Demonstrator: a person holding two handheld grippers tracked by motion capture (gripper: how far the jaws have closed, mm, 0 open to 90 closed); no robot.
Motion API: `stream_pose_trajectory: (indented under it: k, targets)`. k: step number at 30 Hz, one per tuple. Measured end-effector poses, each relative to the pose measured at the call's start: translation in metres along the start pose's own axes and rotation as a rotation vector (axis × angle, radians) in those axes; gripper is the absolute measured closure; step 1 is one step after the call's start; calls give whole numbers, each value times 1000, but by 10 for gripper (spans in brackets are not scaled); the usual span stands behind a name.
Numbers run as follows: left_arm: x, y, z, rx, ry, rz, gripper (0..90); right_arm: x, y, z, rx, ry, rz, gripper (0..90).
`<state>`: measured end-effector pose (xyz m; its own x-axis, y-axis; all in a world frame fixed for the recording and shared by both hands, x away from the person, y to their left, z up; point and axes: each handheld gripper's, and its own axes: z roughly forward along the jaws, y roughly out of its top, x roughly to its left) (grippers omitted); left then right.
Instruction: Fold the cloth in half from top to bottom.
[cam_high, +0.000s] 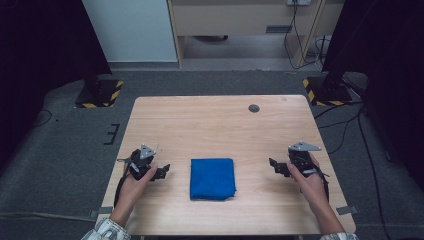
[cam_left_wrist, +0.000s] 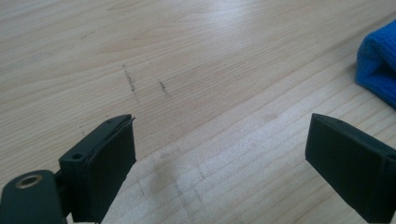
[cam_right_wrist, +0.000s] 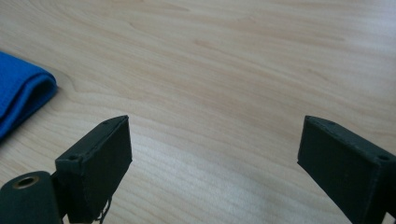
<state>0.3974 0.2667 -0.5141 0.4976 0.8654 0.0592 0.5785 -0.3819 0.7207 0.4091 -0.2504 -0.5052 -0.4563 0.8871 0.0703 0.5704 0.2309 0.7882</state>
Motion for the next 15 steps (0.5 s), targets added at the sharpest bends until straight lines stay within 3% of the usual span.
stream_pose_trajectory:
  k: [4, 11, 15]
  targets:
    - [0, -1, 2, 17, 6, 9, 80, -1, -4, 3, 42, -4, 4, 101]
    - [7, -2, 8, 22, 27, -7, 80, -13, -7, 9, 53, -29, 21, 100]
    - [11, -3, 12, 20, 46, -15, 80, -26, -8, 14, 32, -49, 86, 104]
